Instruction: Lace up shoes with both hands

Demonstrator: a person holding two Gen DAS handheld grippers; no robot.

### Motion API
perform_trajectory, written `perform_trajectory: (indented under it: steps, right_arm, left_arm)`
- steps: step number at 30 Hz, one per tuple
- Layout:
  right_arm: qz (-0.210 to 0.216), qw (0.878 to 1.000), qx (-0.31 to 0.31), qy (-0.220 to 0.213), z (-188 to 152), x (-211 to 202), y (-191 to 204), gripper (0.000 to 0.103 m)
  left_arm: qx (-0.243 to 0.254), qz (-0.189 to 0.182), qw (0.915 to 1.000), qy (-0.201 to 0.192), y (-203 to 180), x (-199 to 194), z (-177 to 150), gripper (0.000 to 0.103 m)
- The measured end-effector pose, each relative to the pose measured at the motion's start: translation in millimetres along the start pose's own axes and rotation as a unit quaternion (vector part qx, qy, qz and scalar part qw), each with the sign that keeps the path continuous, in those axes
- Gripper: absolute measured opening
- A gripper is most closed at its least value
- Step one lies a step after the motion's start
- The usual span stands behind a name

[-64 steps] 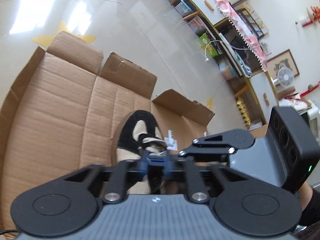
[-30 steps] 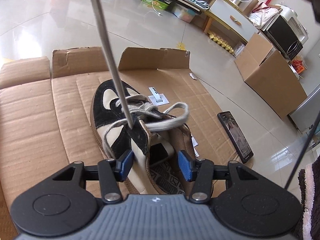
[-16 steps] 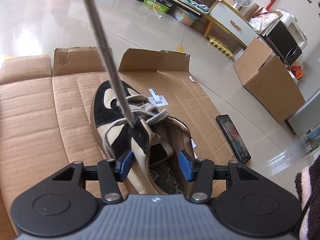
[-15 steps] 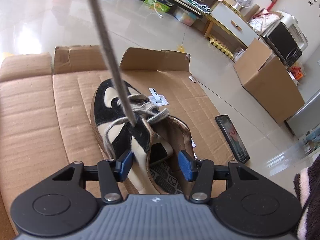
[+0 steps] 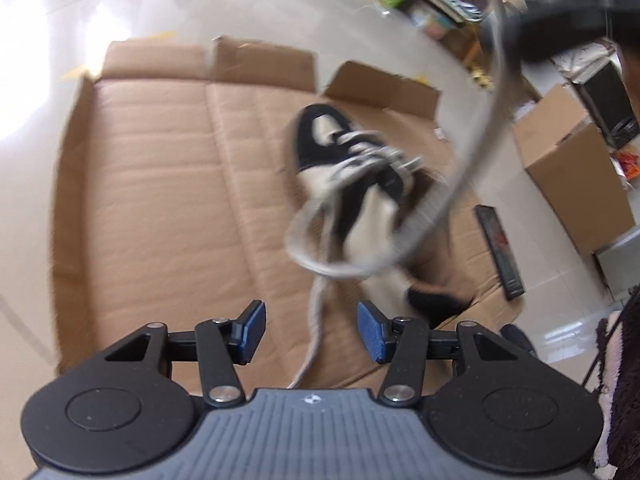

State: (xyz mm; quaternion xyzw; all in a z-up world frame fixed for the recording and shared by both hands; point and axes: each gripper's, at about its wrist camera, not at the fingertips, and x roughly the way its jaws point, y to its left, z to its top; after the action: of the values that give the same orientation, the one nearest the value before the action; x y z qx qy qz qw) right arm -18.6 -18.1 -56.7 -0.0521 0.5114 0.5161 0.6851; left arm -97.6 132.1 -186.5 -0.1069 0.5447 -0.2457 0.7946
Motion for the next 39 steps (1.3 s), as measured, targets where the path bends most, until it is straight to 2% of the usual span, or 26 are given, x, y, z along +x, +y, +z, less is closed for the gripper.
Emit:
perform_trajectory:
  steps: [3,6,11,14,19,21,26,28,29,33,34,35,36,39]
  right_arm:
    - [-0.030,1.000,0.003,-0.005,-8,16,-4,0.004]
    - [-0.050,0.998,-0.013,-0.021,-3,27,-8,0.004]
    - [-0.013,0.998,-0.034,-0.051,12,24,-6,0.006]
    - [0.022,0.998,-0.053,-0.028,2,28,3,0.007]
    - [0.094,0.992,-0.072,0.052,-37,48,22,0.007]
    - [0.097,0.989,-0.079,0.074,-50,55,26,0.007]
    - [0.083,0.982,-0.119,0.119,-76,69,36,0.008]
    - [0.084,0.982,-0.121,0.119,-77,68,35,0.016]
    - [0.085,0.982,-0.120,0.117,-78,67,35,0.022]
    - [0.086,0.983,-0.119,0.108,-78,61,32,0.033]
    - [0.083,0.984,-0.118,0.105,-78,60,31,0.033]
    - [0.081,0.985,-0.116,0.103,-78,59,30,0.036]
    - [0.078,0.985,-0.113,0.100,-78,58,28,0.038]
    - [0.068,0.988,-0.106,0.095,-79,54,25,0.045]
  left_arm:
    - [-0.008,0.015,0.9997,0.015,10,-4,-7,0.052]
    - [-0.009,0.026,0.9994,0.024,14,-8,-10,0.052]
    - [-0.027,0.056,0.9974,0.035,20,-15,-15,0.052]
    - [-0.070,0.067,0.9943,0.044,30,-20,-19,0.052]
    - [-0.153,0.071,0.9843,0.051,45,-27,-20,0.051]
    - [-0.186,0.066,0.9789,0.054,51,-27,-22,0.051]
    - [-0.284,0.039,0.9564,0.058,68,-17,-30,0.043]
    - [-0.289,0.041,0.9545,0.062,67,-14,-29,0.042]
    - [-0.286,0.044,0.9551,0.063,65,-12,-28,0.042]
    - [-0.268,0.057,0.9602,0.056,60,-11,-23,0.039]
    - [-0.259,0.066,0.9623,0.051,57,-11,-21,0.036]
    - [-0.248,0.077,0.9644,0.048,55,-10,-19,0.025]
    - [-0.239,0.084,0.9663,0.045,53,-8,-17,0.019]
    - [-0.184,0.112,0.9761,0.031,43,-1,-9,0.008]
